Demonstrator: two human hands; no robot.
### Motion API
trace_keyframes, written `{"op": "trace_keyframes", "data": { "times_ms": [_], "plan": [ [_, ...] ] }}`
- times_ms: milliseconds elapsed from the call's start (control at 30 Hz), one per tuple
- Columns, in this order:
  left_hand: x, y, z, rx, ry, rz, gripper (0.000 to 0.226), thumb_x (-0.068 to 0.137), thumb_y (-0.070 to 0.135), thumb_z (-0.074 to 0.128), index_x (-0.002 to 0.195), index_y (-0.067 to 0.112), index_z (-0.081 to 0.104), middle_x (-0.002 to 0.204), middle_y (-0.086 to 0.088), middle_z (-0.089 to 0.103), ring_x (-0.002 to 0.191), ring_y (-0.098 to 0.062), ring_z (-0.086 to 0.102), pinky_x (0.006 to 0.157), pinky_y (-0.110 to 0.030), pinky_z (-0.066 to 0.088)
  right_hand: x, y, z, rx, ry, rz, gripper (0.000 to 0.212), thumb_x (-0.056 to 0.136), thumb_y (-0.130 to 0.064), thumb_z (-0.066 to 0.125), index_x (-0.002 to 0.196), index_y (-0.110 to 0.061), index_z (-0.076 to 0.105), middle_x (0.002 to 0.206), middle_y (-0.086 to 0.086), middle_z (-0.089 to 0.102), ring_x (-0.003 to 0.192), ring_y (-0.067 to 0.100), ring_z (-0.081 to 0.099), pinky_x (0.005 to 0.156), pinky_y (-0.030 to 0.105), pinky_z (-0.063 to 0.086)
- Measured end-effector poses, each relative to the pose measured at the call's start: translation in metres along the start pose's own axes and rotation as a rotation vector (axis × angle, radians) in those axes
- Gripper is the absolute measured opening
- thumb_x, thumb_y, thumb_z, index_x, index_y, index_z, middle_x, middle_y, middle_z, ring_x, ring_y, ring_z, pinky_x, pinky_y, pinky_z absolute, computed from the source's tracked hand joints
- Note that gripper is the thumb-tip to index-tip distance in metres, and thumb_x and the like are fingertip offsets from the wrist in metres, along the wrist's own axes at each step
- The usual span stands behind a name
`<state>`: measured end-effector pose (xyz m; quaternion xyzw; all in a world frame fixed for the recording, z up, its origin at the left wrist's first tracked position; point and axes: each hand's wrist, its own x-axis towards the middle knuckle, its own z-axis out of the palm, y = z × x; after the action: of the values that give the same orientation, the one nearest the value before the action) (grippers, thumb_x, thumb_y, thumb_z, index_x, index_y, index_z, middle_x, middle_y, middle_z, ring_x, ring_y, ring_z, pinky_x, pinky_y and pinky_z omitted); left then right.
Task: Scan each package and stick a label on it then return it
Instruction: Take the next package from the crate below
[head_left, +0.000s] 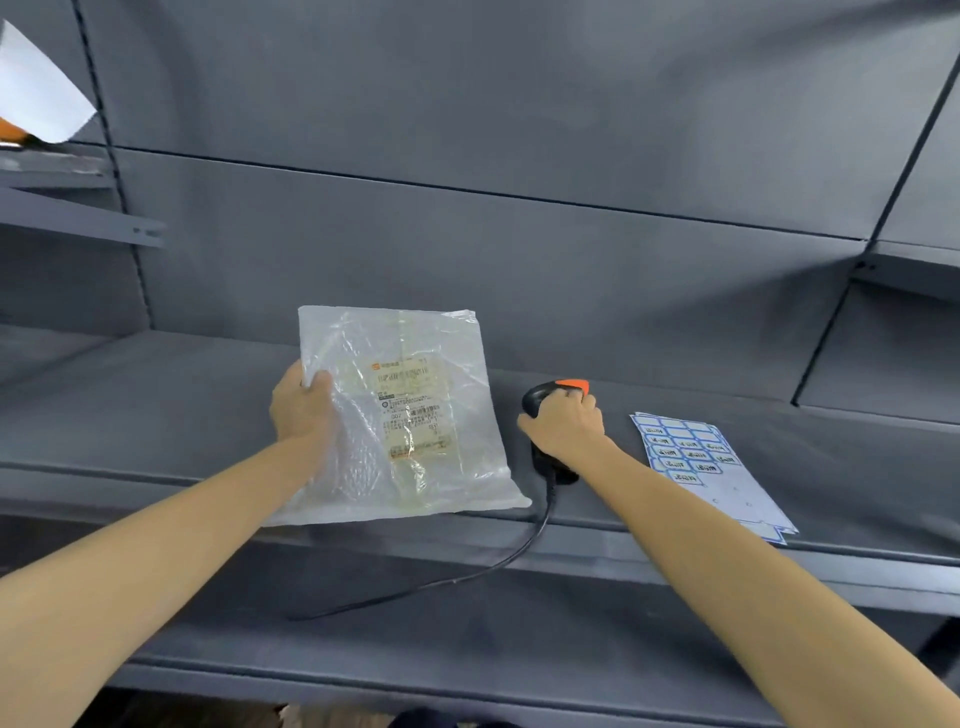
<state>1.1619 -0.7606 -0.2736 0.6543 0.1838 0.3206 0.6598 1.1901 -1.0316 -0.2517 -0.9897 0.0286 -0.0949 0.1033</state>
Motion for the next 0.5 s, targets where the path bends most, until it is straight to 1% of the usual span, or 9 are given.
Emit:
{"op": "trace_keyframes", "data": {
  "times_ms": [100, 167, 233, 267, 333, 400, 433, 467, 500],
  "plan": [
    [0.002, 0.002, 0.003, -0.030, 0.010, 0.006, 0.029, 0.085, 0.011, 0.043, 0.065, 0.030, 0.053, 0.054, 0.017, 0.047, 0.047, 0.000, 0.038, 0.053, -0.020, 0.033, 0.006, -0.007, 0.006, 0.027, -0.018, 0.121, 0.069, 0.092, -0.043, 0.053, 0.135, 0.008, 0.035, 0.134, 0.024, 0.040, 0.120, 0.036, 0.041, 0.097, 0.036, 0.038],
    [0.003, 0.005, 0.004, -0.035, 0.010, 0.027, 0.034, 0.085, 0.010, 0.043, 0.060, 0.032, 0.050, 0.050, 0.021, 0.046, 0.043, 0.003, 0.038, 0.048, -0.014, 0.031, 0.008, -0.008, 0.008, 0.006, -0.028, 0.172, 0.069, 0.092, -0.038, 0.055, 0.136, 0.009, 0.032, 0.134, 0.025, 0.040, 0.120, 0.035, 0.042, 0.097, 0.034, 0.038],
    [0.002, 0.005, 0.006, -0.029, 0.010, 0.063, 0.037, 0.085, 0.010, 0.043, 0.057, 0.033, 0.048, 0.048, 0.022, 0.045, 0.043, 0.004, 0.038, 0.044, -0.010, 0.029, 0.011, -0.008, 0.008, 0.013, -0.047, 0.211, 0.065, 0.090, -0.031, 0.057, 0.137, 0.008, 0.033, 0.135, 0.025, 0.039, 0.121, 0.034, 0.042, 0.098, 0.032, 0.039],
    [0.001, 0.005, 0.006, -0.028, 0.012, 0.079, 0.037, 0.086, 0.011, 0.043, 0.056, 0.032, 0.047, 0.049, 0.022, 0.045, 0.043, 0.003, 0.038, 0.045, -0.011, 0.029, 0.013, -0.008, 0.008, 0.059, -0.074, 0.247, 0.063, 0.089, -0.029, 0.059, 0.137, 0.005, 0.036, 0.136, 0.024, 0.038, 0.122, 0.034, 0.042, 0.098, 0.033, 0.039],
    [0.001, 0.004, 0.008, -0.029, 0.013, 0.106, 0.028, 0.088, 0.011, 0.043, 0.063, 0.022, 0.045, 0.050, 0.019, 0.044, 0.044, 0.003, 0.038, 0.048, -0.014, 0.029, 0.018, -0.005, 0.006, 0.185, -0.150, 0.314, 0.054, 0.088, -0.028, 0.059, 0.132, -0.002, 0.045, 0.133, 0.020, 0.042, 0.121, 0.033, 0.044, 0.093, 0.033, 0.041],
    [0.000, 0.004, 0.009, -0.025, 0.021, 0.138, 0.020, 0.089, 0.011, 0.043, 0.072, 0.019, 0.048, 0.055, 0.016, 0.045, 0.047, 0.002, 0.040, 0.052, -0.017, 0.031, 0.020, -0.002, 0.002, 0.344, -0.204, 0.336, 0.039, 0.086, -0.031, 0.059, 0.116, -0.006, 0.055, 0.118, 0.015, 0.053, 0.115, 0.033, 0.050, 0.085, 0.034, 0.042],
    [0.000, 0.004, 0.009, -0.027, 0.027, 0.152, 0.018, 0.090, 0.012, 0.043, 0.075, 0.019, 0.050, 0.059, 0.015, 0.047, 0.050, 0.001, 0.041, 0.055, -0.019, 0.033, 0.020, -0.001, -0.001, 0.452, -0.194, 0.344, 0.034, 0.086, -0.033, 0.058, 0.107, -0.006, 0.057, 0.107, 0.013, 0.056, 0.110, 0.033, 0.054, 0.085, 0.035, 0.044],
    [0.000, 0.005, 0.010, -0.034, 0.030, 0.163, 0.018, 0.090, 0.012, 0.043, 0.078, 0.020, 0.053, 0.064, 0.014, 0.050, 0.055, 0.001, 0.044, 0.058, -0.021, 0.036, 0.020, 0.000, -0.005, 0.600, -0.158, 0.351, 0.033, 0.086, -0.033, 0.056, 0.103, -0.004, 0.057, 0.097, 0.011, 0.056, 0.105, 0.034, 0.055, 0.086, 0.036, 0.046],
    [-0.001, 0.006, 0.012, -0.045, 0.026, 0.170, 0.018, 0.090, 0.013, 0.042, 0.084, 0.020, 0.057, 0.070, 0.011, 0.055, 0.061, -0.002, 0.047, 0.061, -0.022, 0.039, 0.018, -0.001, -0.009, 0.786, -0.113, 0.360, 0.036, 0.087, -0.033, 0.055, 0.104, -0.002, 0.056, 0.092, 0.010, 0.054, 0.099, 0.033, 0.057, 0.086, 0.037, 0.047]
  ]
}}
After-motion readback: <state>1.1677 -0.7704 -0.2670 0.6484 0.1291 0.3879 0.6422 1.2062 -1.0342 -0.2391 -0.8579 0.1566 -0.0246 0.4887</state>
